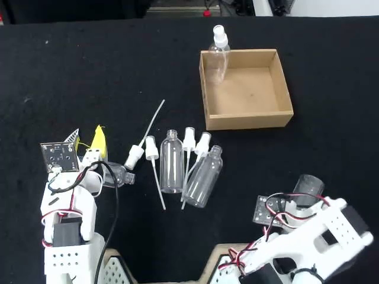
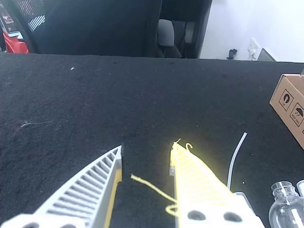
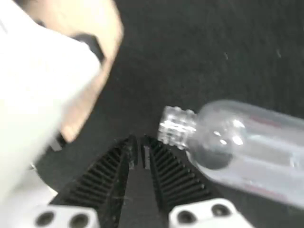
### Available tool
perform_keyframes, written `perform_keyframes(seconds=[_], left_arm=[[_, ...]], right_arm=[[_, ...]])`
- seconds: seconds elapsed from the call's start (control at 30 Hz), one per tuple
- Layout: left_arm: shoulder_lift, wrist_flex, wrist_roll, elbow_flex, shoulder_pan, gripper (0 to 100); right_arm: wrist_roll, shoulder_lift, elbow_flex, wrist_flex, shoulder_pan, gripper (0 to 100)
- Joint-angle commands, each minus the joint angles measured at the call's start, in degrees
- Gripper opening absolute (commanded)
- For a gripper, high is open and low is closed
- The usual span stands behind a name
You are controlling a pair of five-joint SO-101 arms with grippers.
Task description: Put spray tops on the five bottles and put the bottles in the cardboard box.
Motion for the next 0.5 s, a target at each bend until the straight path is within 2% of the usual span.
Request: perform_keyframes(seconds=[0.0, 0.47], left_arm=[[-0.35, 0.09, -0.62, 1.19, 0.48, 16], [-0.35, 0.09, -0.62, 1.19, 0.48, 16]], right_arm=[[0.26, -1.45, -0.40, 2.46, -3.60, 1.1], [-0.53, -1.45, -0.40, 2.81, -10.46, 1.1]])
